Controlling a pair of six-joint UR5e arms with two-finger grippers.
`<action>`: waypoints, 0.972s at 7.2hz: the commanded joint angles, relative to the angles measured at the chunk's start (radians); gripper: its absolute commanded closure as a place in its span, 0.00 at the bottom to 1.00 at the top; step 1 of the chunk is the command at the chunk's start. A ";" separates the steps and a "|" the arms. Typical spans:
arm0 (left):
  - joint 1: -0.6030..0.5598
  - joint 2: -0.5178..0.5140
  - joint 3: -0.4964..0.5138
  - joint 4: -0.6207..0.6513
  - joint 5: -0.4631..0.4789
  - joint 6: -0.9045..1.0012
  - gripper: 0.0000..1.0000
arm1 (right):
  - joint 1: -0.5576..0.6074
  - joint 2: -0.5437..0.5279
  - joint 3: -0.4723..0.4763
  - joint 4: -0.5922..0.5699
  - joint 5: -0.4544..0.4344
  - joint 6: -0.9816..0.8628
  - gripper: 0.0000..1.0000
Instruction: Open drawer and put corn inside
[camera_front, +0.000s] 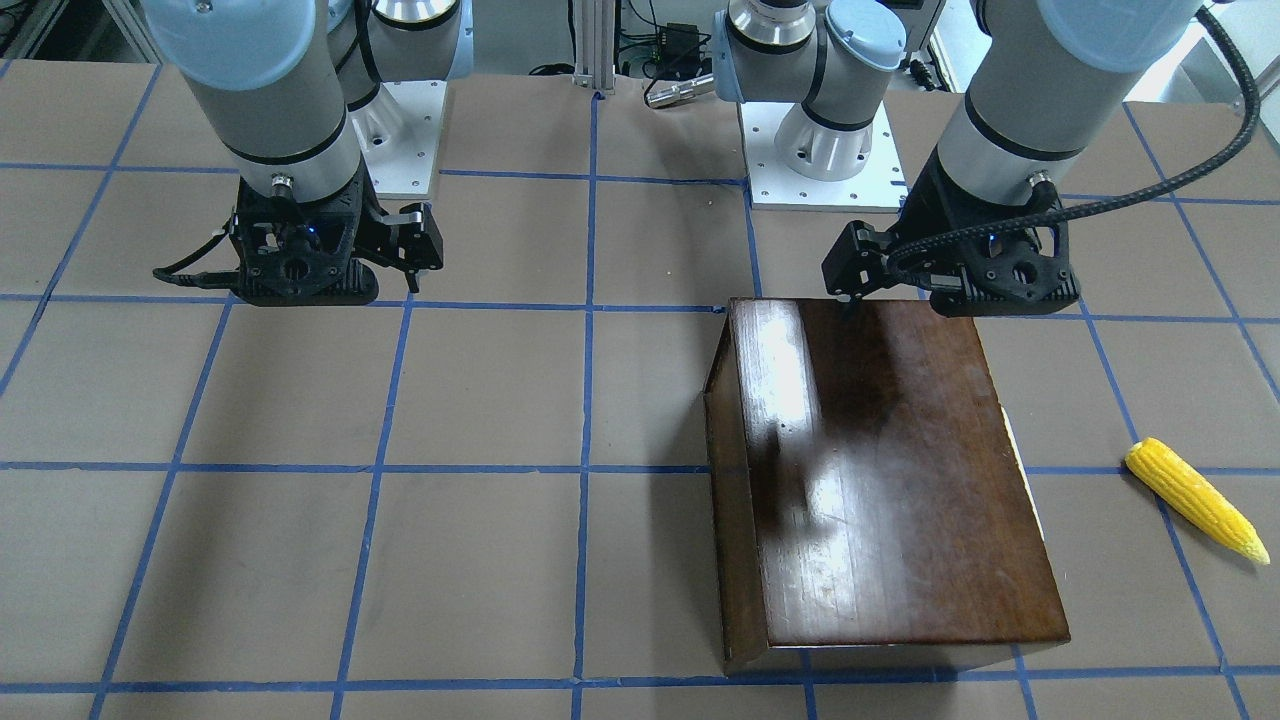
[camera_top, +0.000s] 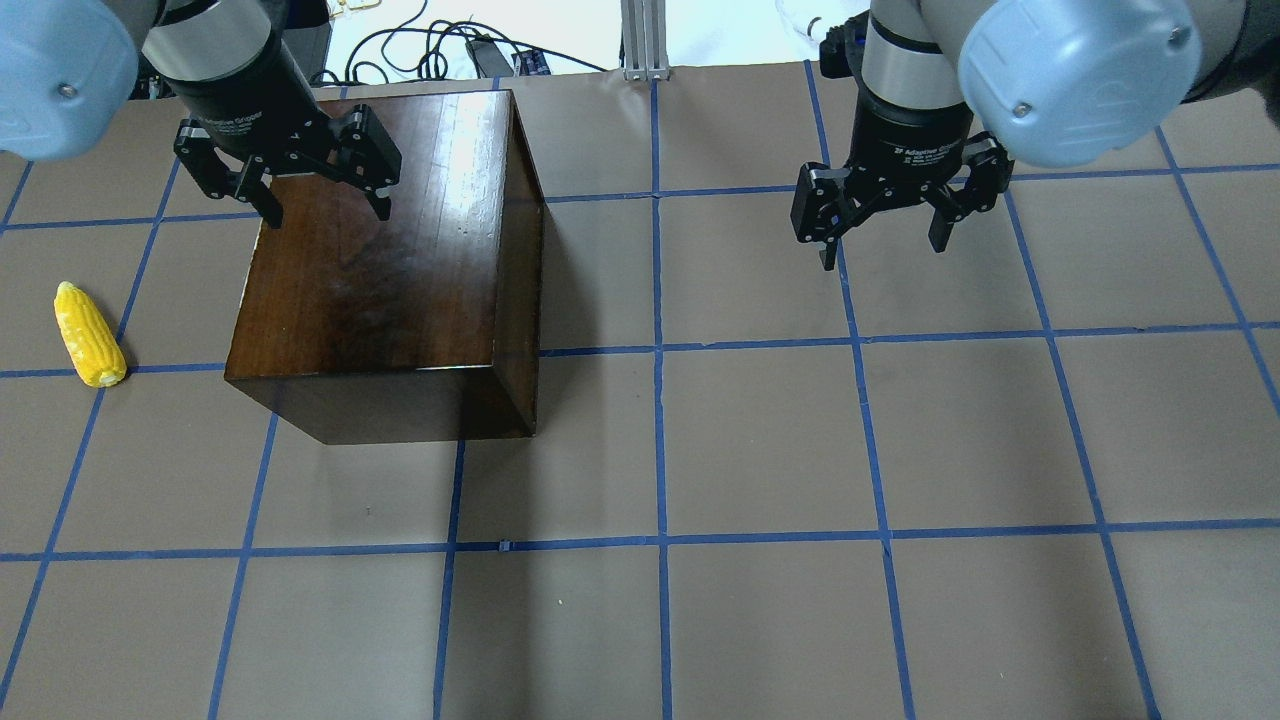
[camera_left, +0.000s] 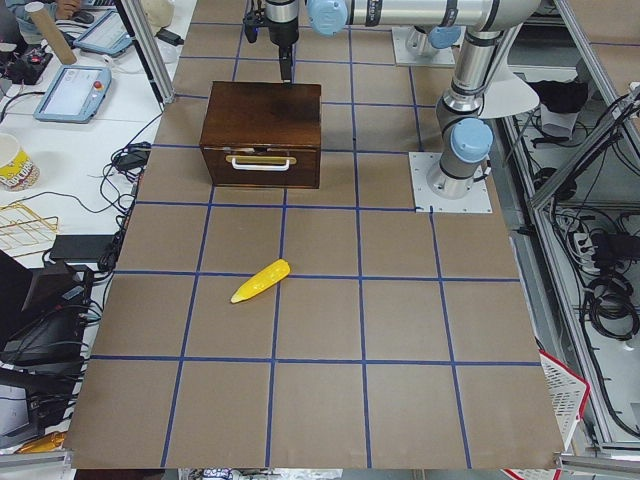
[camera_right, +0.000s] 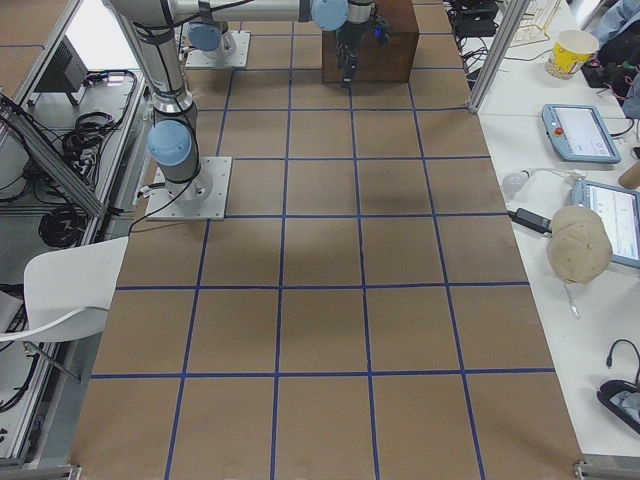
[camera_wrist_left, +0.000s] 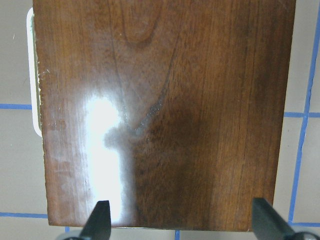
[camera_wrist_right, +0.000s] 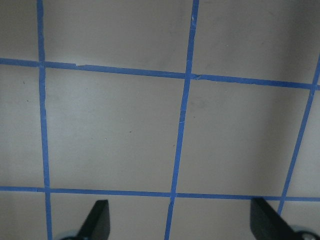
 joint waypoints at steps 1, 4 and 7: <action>0.000 0.002 -0.002 -0.001 0.008 0.001 0.00 | 0.000 0.000 0.001 0.000 0.000 0.001 0.00; 0.002 -0.002 -0.002 0.002 0.011 0.004 0.00 | 0.000 0.000 0.000 0.000 0.000 0.000 0.00; 0.008 -0.005 -0.003 0.005 0.011 0.013 0.00 | 0.000 0.000 0.000 0.000 0.000 0.001 0.00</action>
